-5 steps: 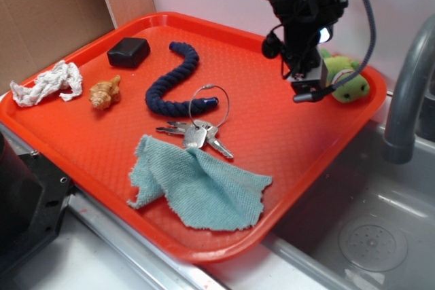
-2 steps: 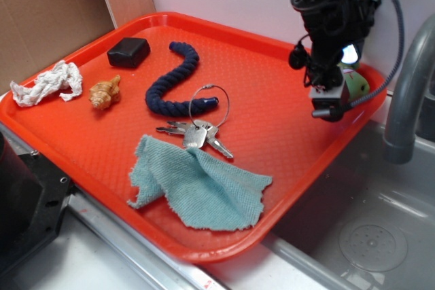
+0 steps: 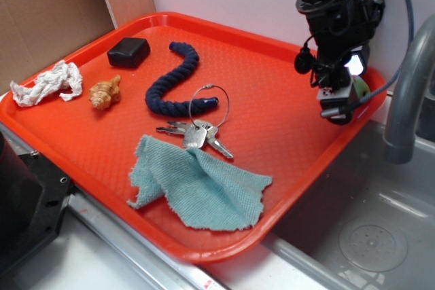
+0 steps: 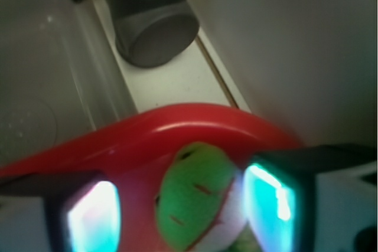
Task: Grab the green animal.
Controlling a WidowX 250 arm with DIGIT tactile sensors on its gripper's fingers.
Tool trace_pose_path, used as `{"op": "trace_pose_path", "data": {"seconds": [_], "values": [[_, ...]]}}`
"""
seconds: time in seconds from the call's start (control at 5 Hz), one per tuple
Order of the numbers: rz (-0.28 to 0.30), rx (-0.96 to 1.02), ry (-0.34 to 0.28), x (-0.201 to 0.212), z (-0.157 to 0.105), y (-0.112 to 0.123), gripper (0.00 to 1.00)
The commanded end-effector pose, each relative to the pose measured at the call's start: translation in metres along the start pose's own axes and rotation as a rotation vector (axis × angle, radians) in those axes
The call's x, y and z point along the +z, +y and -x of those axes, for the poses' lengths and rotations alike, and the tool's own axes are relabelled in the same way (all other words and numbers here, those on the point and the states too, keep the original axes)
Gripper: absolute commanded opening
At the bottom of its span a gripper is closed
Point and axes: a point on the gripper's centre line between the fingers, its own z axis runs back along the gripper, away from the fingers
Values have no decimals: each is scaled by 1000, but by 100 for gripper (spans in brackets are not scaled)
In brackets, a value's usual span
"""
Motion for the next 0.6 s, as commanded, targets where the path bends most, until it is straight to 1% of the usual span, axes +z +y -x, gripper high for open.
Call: {"op": "trace_pose_path", "data": {"seconds": [0.0, 0.2, 0.4], "values": [[39, 115, 35, 9, -1, -14, 0], [64, 186, 98, 12, 3, -21, 0], [96, 263, 207, 20, 16, -59, 0]]}}
